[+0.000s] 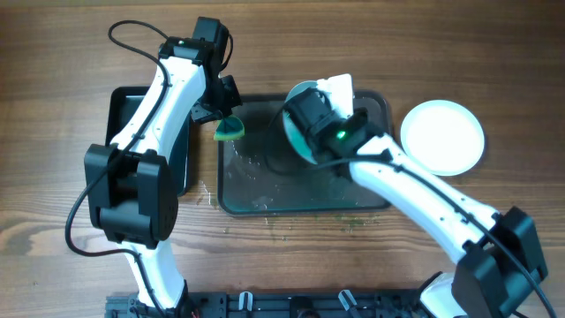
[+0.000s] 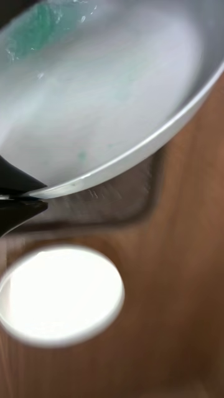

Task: Clean dirty plates on tray and stack at the side
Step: 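Lift the plate with the right gripper and stack it on the right plates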

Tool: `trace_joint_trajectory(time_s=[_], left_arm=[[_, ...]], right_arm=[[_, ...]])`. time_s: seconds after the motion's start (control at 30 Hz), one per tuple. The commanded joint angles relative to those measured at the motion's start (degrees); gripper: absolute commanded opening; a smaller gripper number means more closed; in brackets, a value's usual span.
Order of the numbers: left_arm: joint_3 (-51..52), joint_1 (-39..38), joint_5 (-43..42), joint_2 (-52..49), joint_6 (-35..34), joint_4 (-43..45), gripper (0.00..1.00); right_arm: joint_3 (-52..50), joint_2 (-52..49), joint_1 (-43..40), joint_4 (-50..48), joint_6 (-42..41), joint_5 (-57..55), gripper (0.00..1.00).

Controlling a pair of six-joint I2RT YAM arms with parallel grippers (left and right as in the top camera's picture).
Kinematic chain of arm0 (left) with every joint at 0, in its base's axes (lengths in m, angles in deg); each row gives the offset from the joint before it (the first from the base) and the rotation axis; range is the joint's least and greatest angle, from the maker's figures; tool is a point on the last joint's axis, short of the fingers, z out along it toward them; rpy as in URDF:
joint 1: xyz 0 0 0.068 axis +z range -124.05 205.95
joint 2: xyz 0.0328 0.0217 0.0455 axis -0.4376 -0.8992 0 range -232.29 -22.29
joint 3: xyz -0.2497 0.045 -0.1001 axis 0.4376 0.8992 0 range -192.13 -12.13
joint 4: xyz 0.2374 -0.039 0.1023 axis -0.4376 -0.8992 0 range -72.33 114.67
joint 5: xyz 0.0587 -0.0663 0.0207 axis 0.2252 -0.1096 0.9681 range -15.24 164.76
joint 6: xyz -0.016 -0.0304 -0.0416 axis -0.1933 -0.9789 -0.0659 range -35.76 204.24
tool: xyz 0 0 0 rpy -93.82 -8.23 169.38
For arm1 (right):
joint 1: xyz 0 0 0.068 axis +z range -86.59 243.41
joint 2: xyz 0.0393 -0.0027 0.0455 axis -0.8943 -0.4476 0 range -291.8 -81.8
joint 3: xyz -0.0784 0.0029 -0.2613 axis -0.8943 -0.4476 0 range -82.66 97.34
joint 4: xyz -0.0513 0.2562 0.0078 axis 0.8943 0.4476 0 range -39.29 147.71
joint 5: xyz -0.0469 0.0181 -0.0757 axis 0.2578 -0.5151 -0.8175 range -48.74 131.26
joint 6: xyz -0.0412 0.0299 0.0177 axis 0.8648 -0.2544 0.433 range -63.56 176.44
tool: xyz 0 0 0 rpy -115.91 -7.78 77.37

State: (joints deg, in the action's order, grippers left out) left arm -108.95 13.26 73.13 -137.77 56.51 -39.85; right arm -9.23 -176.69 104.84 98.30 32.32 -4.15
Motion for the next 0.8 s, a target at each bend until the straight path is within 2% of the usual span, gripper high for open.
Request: trace_joint_trajectory(time_s=[0.0,0.13,0.23,0.3,0.4,0.5,0.6,0.7,0.73,0.77], left_arm=[[-1.33,0.07,-0.92,2.12,0.7,0.0,0.04],[-1.33,0.04,-0.94,2.12,0.7,-0.02,0.04],[-1.33,0.02,-0.94,2.12,0.68,0.0,0.04],[-1.33,-0.07,-0.94,2.12,0.68,0.0,0.04],[-1.33,-0.11,-0.94,2.12,0.55,-0.02,0.04],[-1.33,-0.57,-0.94,2.12,0.46,-0.02,0.04],[-1.33,-0.7,-0.94,2.12,0.46,-0.07,0.04],[-1.33,-0.7,-0.94,2.12,0.44,-0.07,0.04],[-1.33,-0.7,-0.94,2.12,0.44,-0.04,0.04],[-1.33,-0.7,-0.92,2.12,0.46,-0.07,0.04]], right_arm=[[0.07,2.67,4.98,0.72,1.03,-20.02,0.04],[0.07,2.89,9.27,0.72,6.1,-28.57,0.04],[0.07,2.89,9.51,0.42,5.81,-29.22,0.04],[0.07,2.89,9.42,0.68,2.84,-28.61,0.04],[0.07,2.89,6.29,1.57,0.92,-6.84,0.04],[0.07,2.91,-3.85,0.85,-0.2,25.75,0.04],[0.07,3.5,-20.68,-1.64,3.41,50.01,0.04],[0.07,3.82,-37.92,-0.02,4.59,59.1,0.04],[0.07,3.82,-46.05,1.75,4.63,58.82,0.04],[0.07,3.82,-50.01,2.89,4.59,58.25,0.04]])
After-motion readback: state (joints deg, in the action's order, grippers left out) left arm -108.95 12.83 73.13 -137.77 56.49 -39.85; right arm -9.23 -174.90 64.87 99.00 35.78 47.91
